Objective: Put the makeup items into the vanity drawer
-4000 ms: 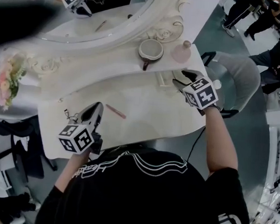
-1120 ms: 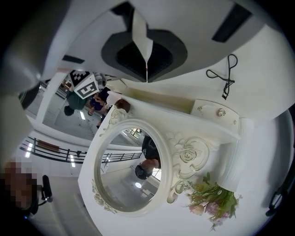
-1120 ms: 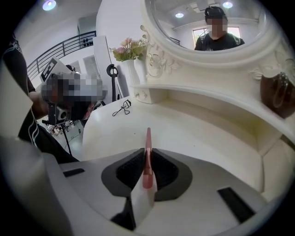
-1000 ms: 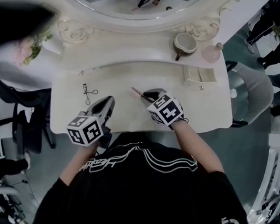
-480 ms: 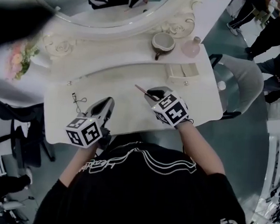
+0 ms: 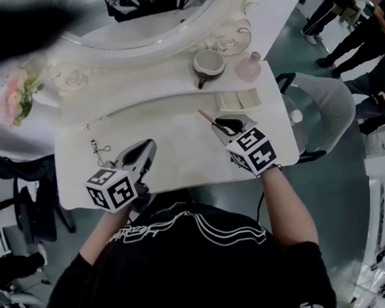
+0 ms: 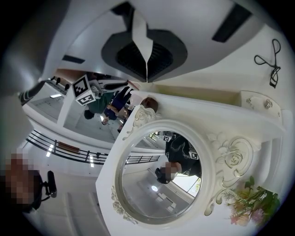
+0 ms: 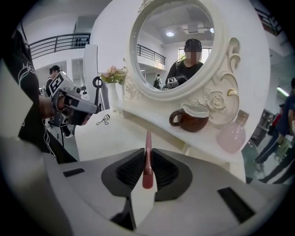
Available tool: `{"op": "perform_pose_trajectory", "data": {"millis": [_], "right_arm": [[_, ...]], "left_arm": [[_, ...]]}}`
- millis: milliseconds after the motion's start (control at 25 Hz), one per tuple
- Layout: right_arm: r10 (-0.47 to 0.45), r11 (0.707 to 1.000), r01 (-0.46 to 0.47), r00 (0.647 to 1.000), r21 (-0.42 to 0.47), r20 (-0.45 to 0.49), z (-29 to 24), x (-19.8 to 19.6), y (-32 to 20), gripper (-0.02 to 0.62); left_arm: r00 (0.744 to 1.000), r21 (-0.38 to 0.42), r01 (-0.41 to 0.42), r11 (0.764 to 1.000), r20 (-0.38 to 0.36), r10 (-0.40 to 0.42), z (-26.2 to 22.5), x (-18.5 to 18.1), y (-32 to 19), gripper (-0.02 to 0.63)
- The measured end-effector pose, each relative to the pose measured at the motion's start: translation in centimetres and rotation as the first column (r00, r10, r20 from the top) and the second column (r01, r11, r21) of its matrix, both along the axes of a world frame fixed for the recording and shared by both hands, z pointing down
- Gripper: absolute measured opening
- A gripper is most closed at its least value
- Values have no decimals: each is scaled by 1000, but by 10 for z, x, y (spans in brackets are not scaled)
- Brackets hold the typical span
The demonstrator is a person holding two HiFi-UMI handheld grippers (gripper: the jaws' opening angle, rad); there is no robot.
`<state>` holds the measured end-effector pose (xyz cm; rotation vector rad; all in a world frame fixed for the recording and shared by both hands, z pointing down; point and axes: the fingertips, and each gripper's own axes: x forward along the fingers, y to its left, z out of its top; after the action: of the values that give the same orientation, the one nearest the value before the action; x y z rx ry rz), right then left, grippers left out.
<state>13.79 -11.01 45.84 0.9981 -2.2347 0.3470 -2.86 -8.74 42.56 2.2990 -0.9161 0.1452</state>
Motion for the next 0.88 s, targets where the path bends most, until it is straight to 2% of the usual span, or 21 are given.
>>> {"op": "perform_pose_trajectory", "data": {"millis": [400, 640, 880], "right_arm": [[3, 1000, 0, 986, 16, -165, -3, 68, -28, 67], [-64, 997, 47, 963, -69, -263, 16, 94, -44, 67], [-96, 988, 56, 954, -144, -283, 24, 103, -63, 68]], "left_arm": [[1000, -23, -4, 1000, 23, 5, 3, 1, -17, 28], [999, -22, -11, 1000, 45, 12, 3, 2, -28, 28], [998, -30, 6, 1000, 66, -4, 4, -8, -39, 28]]}}
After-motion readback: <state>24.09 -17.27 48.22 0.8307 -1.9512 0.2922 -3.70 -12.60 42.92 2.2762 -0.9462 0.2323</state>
